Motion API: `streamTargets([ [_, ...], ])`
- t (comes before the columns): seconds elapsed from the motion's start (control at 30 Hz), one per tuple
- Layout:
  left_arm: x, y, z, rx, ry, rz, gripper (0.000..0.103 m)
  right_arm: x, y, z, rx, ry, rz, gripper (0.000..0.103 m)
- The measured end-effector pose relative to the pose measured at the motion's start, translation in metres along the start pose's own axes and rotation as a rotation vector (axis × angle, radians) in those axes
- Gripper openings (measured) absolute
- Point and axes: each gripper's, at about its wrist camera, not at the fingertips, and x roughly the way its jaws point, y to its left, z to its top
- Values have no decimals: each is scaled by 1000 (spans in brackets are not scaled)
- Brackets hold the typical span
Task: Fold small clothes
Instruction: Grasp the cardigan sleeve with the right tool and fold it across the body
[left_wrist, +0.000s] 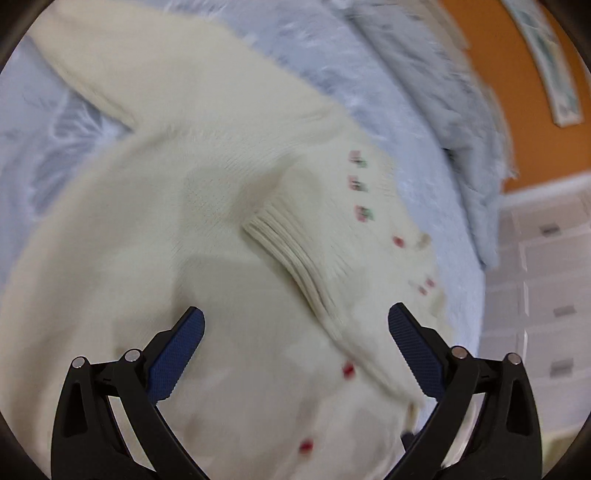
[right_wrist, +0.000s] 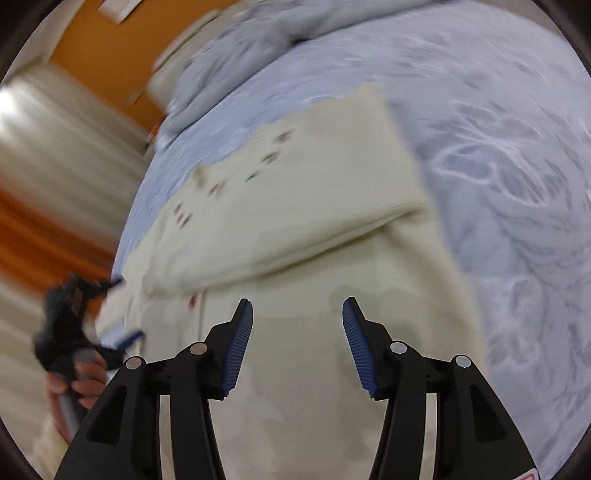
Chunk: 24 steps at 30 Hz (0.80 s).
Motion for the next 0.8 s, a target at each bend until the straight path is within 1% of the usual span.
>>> streamTargets([
  [0.03, 10, -5, 4, 12, -6, 25, 74, 3, -9, 7, 44, -10, 4, 52],
  [0.07, 14, -9, 6, 34, -17, 58, 53, 5, -14, 13, 73, -13, 16, 52],
  [0.1, 18, -18, 9, 70, -31, 82, 45, 9, -20, 20, 104, -17, 31, 52],
  [0.13, 20, -26, 12, 104, -37, 76, 23, 14, -23, 28, 136, -22, 41, 51],
  [0.17, 20, -30, 14, 124, -36, 68, 14, 21, -30, 35, 178, -23, 62, 31],
  [0.2, 17, -37, 16, 147, -56, 46, 13, 27, -33, 42, 210, -17, 68, 12],
  [0.23, 11, -40, 18, 168, -89, 25, 12, 29, -35, 47, 226, -18, 68, 10],
  [0.27, 3, -41, 18, 192, -124, 0, 12, 19, -32, 51, 217, -70, 102, 10],
  [0.3, -3, -44, 18, 220, -157, -25, 12, 8, -26, 52, 185, -127, 118, 9],
  [0.33, -4, -45, 18, 246, -169, -29, 13, -1, -20, 52, 148, -168, 118, 9],
  [0.37, 0, -44, 16, 278, -168, -14, 13, -5, -20, 49, 124, -198, 101, 8],
  [0.4, 14, -40, 14, 311, -140, 35, 14, 1, -24, 46, 121, -185, 60, 8],
  [0.43, 32, -32, 11, 318, -97, 86, 15, 18, -33, 41, 130, -132, 0, 7],
  [0.47, 42, -24, 7, 315, -81, 96, 16, 37, -49, 31, 162, -86, -11, 4],
  [0.5, 39, -17, 2, 329, -146, 45, 16, 32, -52, 27, 168, -118, 23, 4],
  [0.53, 39, -15, -2, 342, -167, 35, 16, 27, -51, 28, 173, -115, 24, 6],
  [0.57, 38, -14, -5, 355, -194, 28, 16, 15, -41, 30, 170, -130, -7, 9],
  [0.6, 38, -14, -9, 383, -223, 31, 16, 5, -34, 30, 148, -159, -23, 9],
  [0.67, 38, -13, -15, 407, -265, 27, 17, -20, -6, 29, 53, -258, -53, 10],
  [0.7, 38, -10, -15, 400, -277, 15, 17, -24, 2, 31, 8, -273, -62, 10],
  [0.73, 39, -8, -13, 392, -279, 4, 17, -22, 12, 34, -31, -267, -75, 10],
  [0.77, 39, -6, -13, 384, -278, -7, 17, -7, 20, 40, -79, -232, -124, 10],
  [0.8, 39, -4, -12, 377, -277, -18, 17, 8, 19, 43, -99, -189, -173, 9],
])
